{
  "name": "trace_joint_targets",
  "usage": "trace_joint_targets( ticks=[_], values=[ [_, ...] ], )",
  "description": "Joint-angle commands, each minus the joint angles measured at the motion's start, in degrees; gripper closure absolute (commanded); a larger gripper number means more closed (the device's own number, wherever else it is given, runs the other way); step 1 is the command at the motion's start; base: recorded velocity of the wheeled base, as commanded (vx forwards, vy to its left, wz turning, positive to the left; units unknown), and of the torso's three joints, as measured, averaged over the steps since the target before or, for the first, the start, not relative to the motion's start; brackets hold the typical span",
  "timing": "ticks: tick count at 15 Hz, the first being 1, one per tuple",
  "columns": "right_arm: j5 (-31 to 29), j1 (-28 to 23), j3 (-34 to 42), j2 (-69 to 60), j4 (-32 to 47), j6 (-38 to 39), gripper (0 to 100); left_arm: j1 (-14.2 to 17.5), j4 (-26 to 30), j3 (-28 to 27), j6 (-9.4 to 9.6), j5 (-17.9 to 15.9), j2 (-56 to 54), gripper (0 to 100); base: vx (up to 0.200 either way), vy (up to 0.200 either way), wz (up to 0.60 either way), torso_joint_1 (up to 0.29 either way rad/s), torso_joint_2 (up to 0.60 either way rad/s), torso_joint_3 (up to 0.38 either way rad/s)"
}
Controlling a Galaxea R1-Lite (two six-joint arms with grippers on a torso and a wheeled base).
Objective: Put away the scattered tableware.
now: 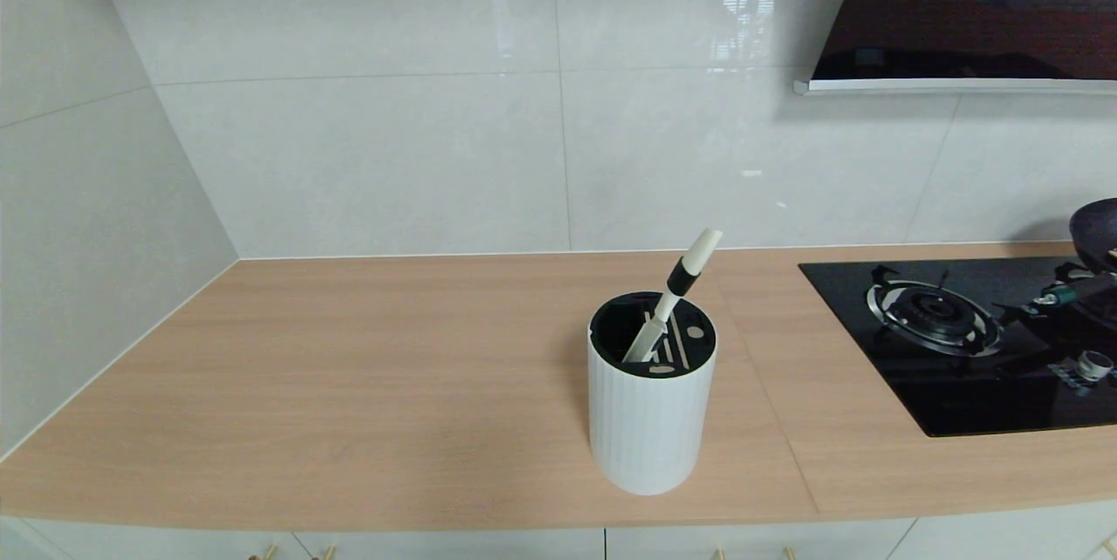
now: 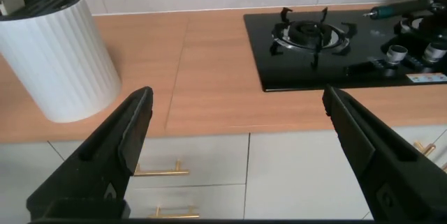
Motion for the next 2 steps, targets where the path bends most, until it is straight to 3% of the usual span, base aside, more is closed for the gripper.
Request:
trace_joint_targets(
  ticks=[1, 2],
  values=[
    [0.0, 0.0, 0.1, 0.1, 0.1, 0.0, 0, 0.0, 0.0, 0.0, -0.04, 0.0, 0.1, 0, 0.000, 0.000, 0.00, 0.000, 0.00, 0.000],
    [0.0, 0.0, 0.1, 0.1, 0.1, 0.0, 0, 0.0, 0.0, 0.0, -0.04, 0.0, 0.1, 0, 0.000, 0.000, 0.00, 0.000, 0.00, 0.000]
  ],
)
